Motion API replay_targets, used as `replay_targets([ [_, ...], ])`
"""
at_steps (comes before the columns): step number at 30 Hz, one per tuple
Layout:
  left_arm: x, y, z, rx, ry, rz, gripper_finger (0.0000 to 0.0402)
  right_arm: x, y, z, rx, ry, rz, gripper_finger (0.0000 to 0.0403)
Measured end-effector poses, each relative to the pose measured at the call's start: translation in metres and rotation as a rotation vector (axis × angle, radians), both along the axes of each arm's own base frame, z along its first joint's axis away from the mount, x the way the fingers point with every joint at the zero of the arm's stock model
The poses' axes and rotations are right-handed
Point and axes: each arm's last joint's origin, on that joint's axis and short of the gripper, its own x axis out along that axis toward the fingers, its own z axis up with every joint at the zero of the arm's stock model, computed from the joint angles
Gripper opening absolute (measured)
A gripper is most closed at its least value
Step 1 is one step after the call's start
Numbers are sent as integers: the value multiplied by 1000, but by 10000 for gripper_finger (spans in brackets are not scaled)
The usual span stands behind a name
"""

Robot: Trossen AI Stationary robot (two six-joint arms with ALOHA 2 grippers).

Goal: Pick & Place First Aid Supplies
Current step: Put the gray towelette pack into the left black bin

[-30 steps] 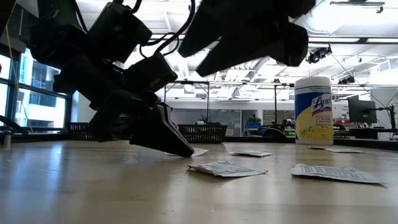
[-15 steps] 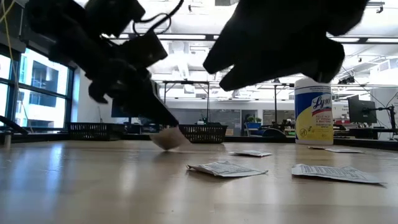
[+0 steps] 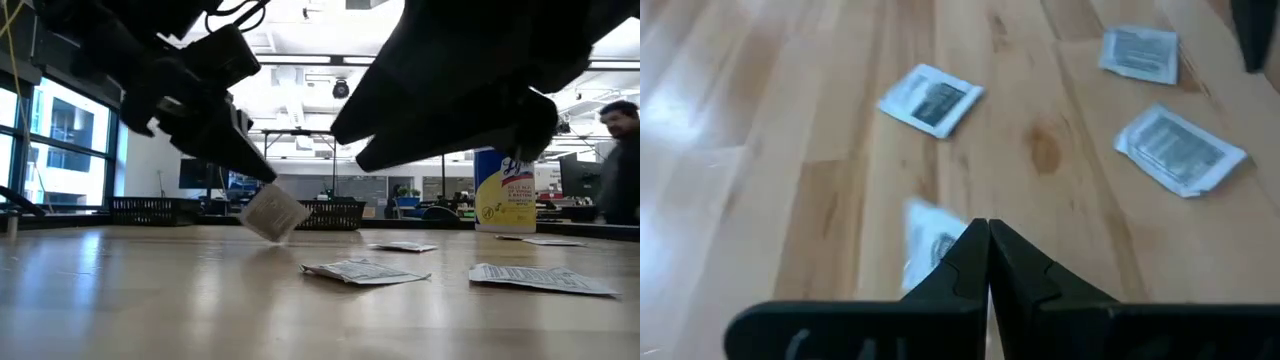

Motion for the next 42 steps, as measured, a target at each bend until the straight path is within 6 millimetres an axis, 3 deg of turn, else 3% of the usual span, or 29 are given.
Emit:
replay_targets([
  [10, -7, -30, -9, 15, 24, -72, 15, 1, -2, 0, -23, 2, 5, 139],
  [19, -12, -27, -20, 95, 100, -47, 133, 2, -2, 0, -20, -2, 5, 139],
  [22, -15, -26, -24, 103, 110, -74, 154, 2, -2, 0, -20, -2, 5, 139],
  [38, 1, -3, -54, 51, 122, -71, 158, 4, 0, 3, 2, -32, 5, 139],
  [42, 0, -1, -56, 52, 148, -66, 137, 4, 0, 3, 2, -33, 5, 139],
])
